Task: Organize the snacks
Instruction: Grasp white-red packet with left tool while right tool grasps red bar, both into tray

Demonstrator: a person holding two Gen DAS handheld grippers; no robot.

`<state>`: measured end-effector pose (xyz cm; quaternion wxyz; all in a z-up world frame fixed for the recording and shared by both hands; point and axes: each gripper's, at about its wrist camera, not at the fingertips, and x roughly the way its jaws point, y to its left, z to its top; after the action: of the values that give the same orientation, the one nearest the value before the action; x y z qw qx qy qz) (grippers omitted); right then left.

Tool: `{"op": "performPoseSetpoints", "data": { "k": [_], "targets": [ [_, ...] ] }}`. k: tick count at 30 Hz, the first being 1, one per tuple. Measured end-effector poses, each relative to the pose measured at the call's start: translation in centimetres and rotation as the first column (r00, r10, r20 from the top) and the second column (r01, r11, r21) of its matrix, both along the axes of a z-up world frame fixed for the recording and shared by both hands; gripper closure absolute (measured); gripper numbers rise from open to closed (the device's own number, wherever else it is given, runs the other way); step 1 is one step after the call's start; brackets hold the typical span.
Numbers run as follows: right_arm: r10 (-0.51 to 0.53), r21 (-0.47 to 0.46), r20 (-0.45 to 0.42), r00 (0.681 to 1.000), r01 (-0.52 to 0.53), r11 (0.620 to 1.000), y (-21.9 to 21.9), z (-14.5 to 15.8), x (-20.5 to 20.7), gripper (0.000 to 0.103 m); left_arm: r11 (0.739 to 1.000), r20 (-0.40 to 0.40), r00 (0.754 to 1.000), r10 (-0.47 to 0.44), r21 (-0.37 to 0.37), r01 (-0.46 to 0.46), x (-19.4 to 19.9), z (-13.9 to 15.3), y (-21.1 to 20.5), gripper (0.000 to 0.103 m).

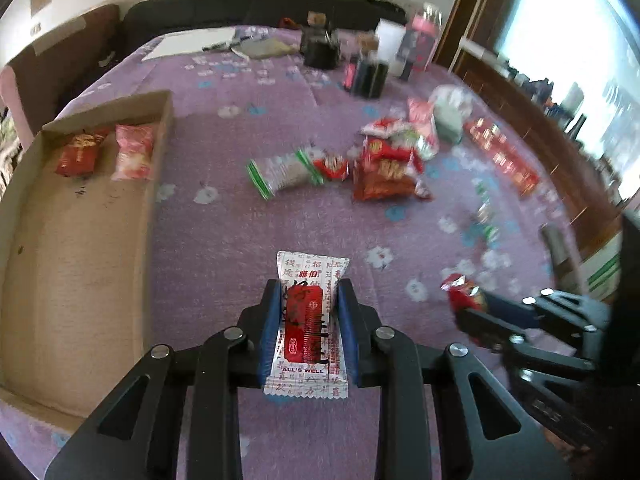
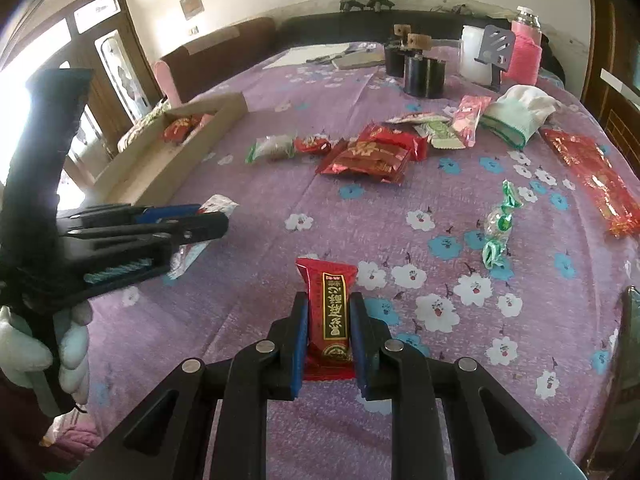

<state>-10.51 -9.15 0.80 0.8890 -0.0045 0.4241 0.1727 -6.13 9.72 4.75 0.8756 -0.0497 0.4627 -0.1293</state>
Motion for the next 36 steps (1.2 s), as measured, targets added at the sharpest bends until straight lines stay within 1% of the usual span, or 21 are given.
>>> {"op": "performPoseSetpoints", "data": {
  "k": [2, 5, 9, 11, 14, 16, 19, 22, 26, 30, 34, 36],
  "targets": [
    [0.007, 0.014, 0.002, 1.000, -0.007, 1.000, 0.3, 0.6, 0.0, 0.083, 0.999, 0.017, 1.000, 0.013, -0.041, -0.012, -0.1, 1.4, 1.6, 0.078],
    [0.025, 0.027, 0.013, 1.000, -0.025, 0.999, 1.3, 1.7, 0.3, 0.083, 0.996, 0.054, 0.996, 0.067, -0.059, -0.063, 0.0, 3.6, 5.5, 0.078],
    [0.067, 0.047, 0.025, 0.997, -0.068, 0.997, 3.6, 3.3, 1.1, 0.084, 0.988, 0.057, 0.986, 0.156, -0.028, -0.155, 1.2, 4.8, 10.7, 0.078],
    [0.094, 0.064, 0.029, 0.995, -0.096, 0.993, 5.3, 4.4, 2.0, 0.084, 0.977, 0.061, 0.975, 0.212, 0.006, -0.212, 2.5, 5.3, 13.5, 0.078],
    [0.127, 0.090, 0.034, 0.991, -0.130, 0.988, 7.9, 5.8, 3.7, 0.084, 0.964, 0.054, 0.963, 0.263, 0.023, -0.265, 4.6, 5.4, 16.6, 0.078],
    [0.150, 0.107, 0.037, 0.988, -0.153, 0.982, 9.9, 6.7, 5.2, 0.084, 0.956, 0.045, 0.956, 0.291, 0.026, -0.292, 6.3, 5.0, 18.2, 0.078],
    [0.177, 0.130, 0.031, 0.984, -0.180, 0.975, 13.3, 7.4, 7.8, 0.084, 0.939, 0.043, 0.941, 0.334, 0.065, -0.337, 9.0, 3.7, 20.1, 0.078],
    [0.205, 0.144, 0.007, 0.979, -0.204, 0.968, 16.9, 7.1, 10.5, 0.084, 0.933, -0.009, 0.933, 0.360, 0.039, -0.359, 11.3, 1.6, 21.8, 0.078],
    [0.231, 0.106, -0.028, 0.972, -0.227, 0.968, 21.5, 5.6, 13.4, 0.084, 0.926, -0.068, 0.924, 0.377, 0.007, -0.377, 13.5, -0.8, 23.0, 0.078],
    [0.244, 0.066, -0.075, 0.967, -0.240, 0.969, 25.1, 3.3, 15.8, 0.084, 0.922, -0.079, 0.919, 0.386, 0.001, -0.387, 14.6, -1.7, 23.5, 0.078],
    [0.236, 0.053, -0.105, 0.966, -0.231, 0.971, 26.3, 1.7, 17.3, 0.084, 0.915, -0.078, 0.913, 0.401, 0.000, -0.402, 15.1, -1.9, 24.1, 0.077],
    [0.230, 0.049, -0.107, 0.967, -0.226, 0.973, 26.6, 1.4, 17.7, 0.084, 0.913, -0.078, 0.911, 0.406, -0.001, -0.407, 15.3, -1.9, 24.3, 0.077]
  ]
}}
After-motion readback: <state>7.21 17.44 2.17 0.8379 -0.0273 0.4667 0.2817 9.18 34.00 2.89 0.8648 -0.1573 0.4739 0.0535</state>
